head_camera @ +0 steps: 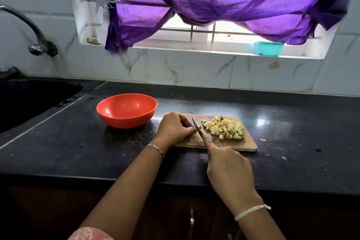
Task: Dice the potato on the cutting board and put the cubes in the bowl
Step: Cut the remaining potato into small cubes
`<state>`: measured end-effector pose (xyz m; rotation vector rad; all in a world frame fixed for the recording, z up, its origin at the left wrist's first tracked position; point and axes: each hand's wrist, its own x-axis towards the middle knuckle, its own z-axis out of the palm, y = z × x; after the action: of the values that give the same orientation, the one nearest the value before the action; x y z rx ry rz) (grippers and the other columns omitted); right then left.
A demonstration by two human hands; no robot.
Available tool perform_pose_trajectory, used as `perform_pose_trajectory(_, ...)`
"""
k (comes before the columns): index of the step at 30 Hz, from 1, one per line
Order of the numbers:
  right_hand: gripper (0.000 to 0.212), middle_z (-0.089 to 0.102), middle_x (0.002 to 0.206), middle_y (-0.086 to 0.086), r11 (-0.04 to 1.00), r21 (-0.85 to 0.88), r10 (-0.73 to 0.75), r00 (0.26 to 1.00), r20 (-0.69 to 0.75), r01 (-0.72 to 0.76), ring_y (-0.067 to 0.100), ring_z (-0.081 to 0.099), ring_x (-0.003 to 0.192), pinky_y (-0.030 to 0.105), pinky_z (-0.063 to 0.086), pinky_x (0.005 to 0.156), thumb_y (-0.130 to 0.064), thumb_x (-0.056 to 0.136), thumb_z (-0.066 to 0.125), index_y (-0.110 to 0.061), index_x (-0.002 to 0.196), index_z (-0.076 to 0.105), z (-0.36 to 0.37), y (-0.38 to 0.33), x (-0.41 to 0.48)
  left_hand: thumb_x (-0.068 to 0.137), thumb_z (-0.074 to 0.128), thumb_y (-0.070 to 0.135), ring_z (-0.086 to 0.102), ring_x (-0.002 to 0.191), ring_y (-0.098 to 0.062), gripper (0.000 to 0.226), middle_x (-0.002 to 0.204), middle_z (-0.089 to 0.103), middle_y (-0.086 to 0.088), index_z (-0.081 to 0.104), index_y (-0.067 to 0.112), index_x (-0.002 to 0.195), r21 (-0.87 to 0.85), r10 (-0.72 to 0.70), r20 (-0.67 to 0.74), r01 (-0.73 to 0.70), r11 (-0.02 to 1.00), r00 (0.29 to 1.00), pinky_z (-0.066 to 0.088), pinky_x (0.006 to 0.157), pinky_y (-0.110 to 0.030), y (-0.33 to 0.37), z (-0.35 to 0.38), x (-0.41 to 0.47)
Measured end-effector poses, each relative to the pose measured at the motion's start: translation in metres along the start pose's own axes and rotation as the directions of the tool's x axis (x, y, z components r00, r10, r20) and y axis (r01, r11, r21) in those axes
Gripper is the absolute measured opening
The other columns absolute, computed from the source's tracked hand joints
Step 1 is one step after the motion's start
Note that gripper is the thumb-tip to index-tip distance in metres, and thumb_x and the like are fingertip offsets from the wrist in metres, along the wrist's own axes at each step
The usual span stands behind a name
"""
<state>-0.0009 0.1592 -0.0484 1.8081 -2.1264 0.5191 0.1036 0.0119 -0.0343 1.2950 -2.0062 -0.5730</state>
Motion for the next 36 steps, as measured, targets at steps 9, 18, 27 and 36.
perform_pose_trajectory(9, 0.058, 0.064, 0.114, 0.001, 0.991, -0.107, -0.070, 0.996, 0.054, 0.076, 0.022, 0.062, 0.102, 0.030, 0.036, 0.066, -0.007, 0.099, 0.030, -0.023, 0.153, 0.018, -0.005, -0.014, 0.011, 0.078, 0.077, 0.025, 0.059, 0.071, -0.008, 0.005, 0.075, 0.070, 0.007, 0.077, 0.020, 0.078, 0.030, 0.024, 0.013, -0.024, 0.999, 1.000, 0.046, 0.069, -0.021, 0.002, -0.002, -0.001)
perform_pose_trajectory(18, 0.062, 0.062, 0.115, 0.000, 1.000, -0.020, -0.020, 0.999, 0.030, 0.020, 0.020, 0.062, 0.101, 0.030, 0.047, 0.073, -0.010, 0.096, 0.039, -0.027, 0.152, 0.022, 0.002, -0.011, 0.024, 0.078, 0.076, 0.025, 0.056, 0.064, -0.001, 0.008, 0.075, 0.069, 0.010, 0.071, 0.022, 0.072, 0.023, 0.014, 0.017, -0.014, 1.000, 1.000, 0.043, 0.068, -0.017, 0.000, 0.000, 0.000)
perform_pose_trajectory(27, 0.060, 0.065, 0.104, -0.002, 0.999, 0.039, 0.028, 0.999, 0.015, -0.028, 0.018, 0.062, 0.095, 0.029, 0.038, 0.065, -0.021, 0.097, 0.039, -0.039, 0.151, 0.020, -0.012, -0.005, 0.003, 0.090, 0.066, 0.014, 0.058, 0.084, -0.009, 0.010, 0.099, 0.073, 0.000, 0.075, 0.013, 0.094, -0.094, -0.048, -0.074, 0.041, 0.995, 0.996, 0.041, 0.078, -0.018, -0.010, 0.000, 0.010)
perform_pose_trajectory(36, 0.059, 0.065, 0.109, -0.003, 0.999, -0.032, -0.027, 0.999, 0.038, 0.028, 0.018, 0.062, 0.099, 0.029, 0.044, 0.072, -0.020, 0.095, 0.041, -0.036, 0.150, 0.026, -0.014, -0.005, 0.012, 0.093, 0.059, 0.008, 0.059, 0.084, -0.009, 0.012, 0.099, 0.071, 0.002, 0.070, 0.012, 0.094, -0.138, -0.054, -0.126, 0.036, 0.990, 0.990, 0.045, 0.078, -0.019, -0.011, 0.001, 0.011)
